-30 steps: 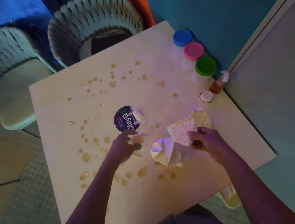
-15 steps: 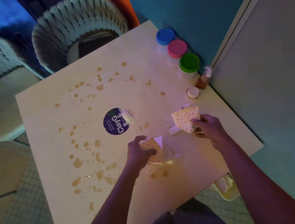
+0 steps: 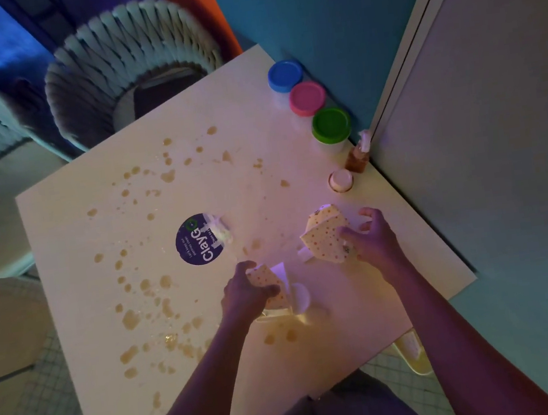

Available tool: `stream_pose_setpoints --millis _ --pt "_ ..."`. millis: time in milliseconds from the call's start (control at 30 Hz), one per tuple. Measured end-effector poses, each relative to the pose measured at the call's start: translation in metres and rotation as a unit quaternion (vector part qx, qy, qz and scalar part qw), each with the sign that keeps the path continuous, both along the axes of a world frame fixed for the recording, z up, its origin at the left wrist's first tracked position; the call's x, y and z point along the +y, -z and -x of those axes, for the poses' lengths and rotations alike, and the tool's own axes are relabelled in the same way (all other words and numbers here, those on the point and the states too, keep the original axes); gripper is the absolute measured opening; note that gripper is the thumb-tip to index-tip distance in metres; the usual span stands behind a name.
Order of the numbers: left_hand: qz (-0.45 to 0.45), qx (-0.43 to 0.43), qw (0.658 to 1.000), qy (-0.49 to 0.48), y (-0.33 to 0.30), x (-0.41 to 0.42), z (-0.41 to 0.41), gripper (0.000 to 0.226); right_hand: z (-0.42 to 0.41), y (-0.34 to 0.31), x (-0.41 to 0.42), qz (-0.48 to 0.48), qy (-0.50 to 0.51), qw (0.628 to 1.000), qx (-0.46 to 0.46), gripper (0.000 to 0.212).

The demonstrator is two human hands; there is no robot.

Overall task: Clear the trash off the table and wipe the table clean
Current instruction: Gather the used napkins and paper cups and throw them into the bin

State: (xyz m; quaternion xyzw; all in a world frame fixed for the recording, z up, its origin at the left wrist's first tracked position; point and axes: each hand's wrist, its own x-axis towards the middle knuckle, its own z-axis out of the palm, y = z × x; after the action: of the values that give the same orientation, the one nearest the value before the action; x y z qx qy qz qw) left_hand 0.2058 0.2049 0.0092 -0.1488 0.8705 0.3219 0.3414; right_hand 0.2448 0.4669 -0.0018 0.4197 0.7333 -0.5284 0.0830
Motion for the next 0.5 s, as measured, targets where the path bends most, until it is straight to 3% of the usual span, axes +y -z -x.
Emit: stream_pose_setpoints --millis 200,500 --pt "0.002 -0.004 0.999 -0.039 0.020 -0.001 -0.005 0.074 0.004 0.003 -0.006 -0.039 -0.103 0.993 -0.038 0.102" --pt "-0.025 0.016 0.994 -0.103 0.012 0.000 -0.007 0.074 0.025 0.004 -0.008 -0.111 -0.175 0.975 -0.084 0.091"
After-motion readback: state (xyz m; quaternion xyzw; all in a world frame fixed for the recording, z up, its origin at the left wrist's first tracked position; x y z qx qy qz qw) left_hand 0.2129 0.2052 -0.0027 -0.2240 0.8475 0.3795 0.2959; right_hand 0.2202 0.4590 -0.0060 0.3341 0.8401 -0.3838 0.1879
